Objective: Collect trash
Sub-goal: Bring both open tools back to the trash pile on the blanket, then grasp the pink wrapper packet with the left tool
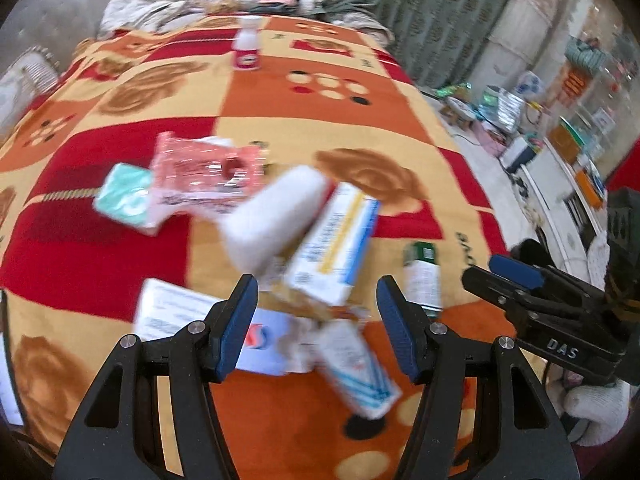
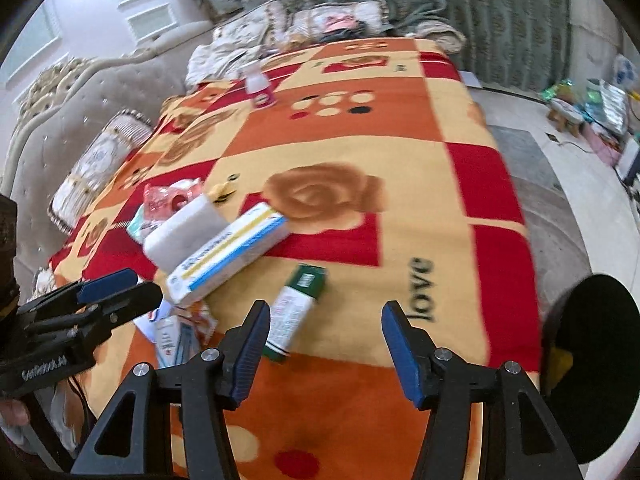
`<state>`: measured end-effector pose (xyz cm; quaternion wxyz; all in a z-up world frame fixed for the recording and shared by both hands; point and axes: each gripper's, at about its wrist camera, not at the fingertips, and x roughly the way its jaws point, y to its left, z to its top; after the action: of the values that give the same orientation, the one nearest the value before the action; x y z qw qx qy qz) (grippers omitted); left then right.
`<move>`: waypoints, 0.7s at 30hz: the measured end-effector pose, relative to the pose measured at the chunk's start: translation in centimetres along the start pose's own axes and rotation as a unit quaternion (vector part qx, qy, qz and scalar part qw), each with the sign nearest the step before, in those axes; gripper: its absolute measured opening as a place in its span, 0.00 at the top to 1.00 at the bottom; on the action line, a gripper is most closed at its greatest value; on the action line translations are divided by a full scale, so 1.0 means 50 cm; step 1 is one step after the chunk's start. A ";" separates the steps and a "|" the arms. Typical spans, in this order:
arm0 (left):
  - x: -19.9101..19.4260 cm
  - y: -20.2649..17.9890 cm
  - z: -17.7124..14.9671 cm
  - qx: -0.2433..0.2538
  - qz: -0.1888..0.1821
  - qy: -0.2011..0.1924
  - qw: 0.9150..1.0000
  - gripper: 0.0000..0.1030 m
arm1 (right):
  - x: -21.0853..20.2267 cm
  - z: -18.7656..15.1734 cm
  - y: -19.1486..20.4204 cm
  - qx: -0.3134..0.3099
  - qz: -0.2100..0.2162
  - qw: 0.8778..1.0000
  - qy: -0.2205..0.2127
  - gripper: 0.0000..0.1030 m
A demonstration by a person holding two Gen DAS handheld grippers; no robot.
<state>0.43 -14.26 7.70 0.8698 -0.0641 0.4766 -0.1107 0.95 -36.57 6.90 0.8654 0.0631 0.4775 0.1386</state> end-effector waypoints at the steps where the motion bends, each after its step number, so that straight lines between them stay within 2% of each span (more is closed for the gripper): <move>1: -0.002 0.016 0.002 -0.006 0.004 -0.001 1.000 0.41 | 0.007 0.003 0.013 -0.006 0.003 1.000 0.002 0.46; 9: -0.015 0.152 0.026 -0.058 0.032 -0.009 0.998 0.41 | 0.044 0.029 0.082 -0.031 0.027 0.999 0.016 0.45; 11: -0.016 0.175 0.033 -0.066 0.034 -0.010 0.997 0.41 | 0.050 0.036 0.097 -0.038 0.033 0.999 0.017 0.43; 12: -0.015 0.186 0.035 -0.071 0.033 -0.009 0.997 0.41 | 0.057 0.042 0.109 -0.043 0.038 0.998 0.019 0.38; 14: -0.011 0.202 0.042 -0.076 0.030 -0.008 0.997 0.41 | 0.070 0.053 0.128 -0.050 0.051 0.997 0.024 0.32; 17: -0.006 0.216 0.056 -0.078 0.029 -0.011 0.996 0.41 | 0.090 0.065 0.155 -0.060 0.066 0.995 0.033 0.32; 21: 0.000 0.227 0.076 -0.082 0.017 -0.018 0.996 0.41 | 0.106 0.077 0.175 -0.072 0.065 0.995 0.037 0.32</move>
<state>5.13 -3.27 7.30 0.8720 -0.1288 0.4690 -0.0550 5.33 -26.53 6.79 0.8385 0.0265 0.4932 0.2302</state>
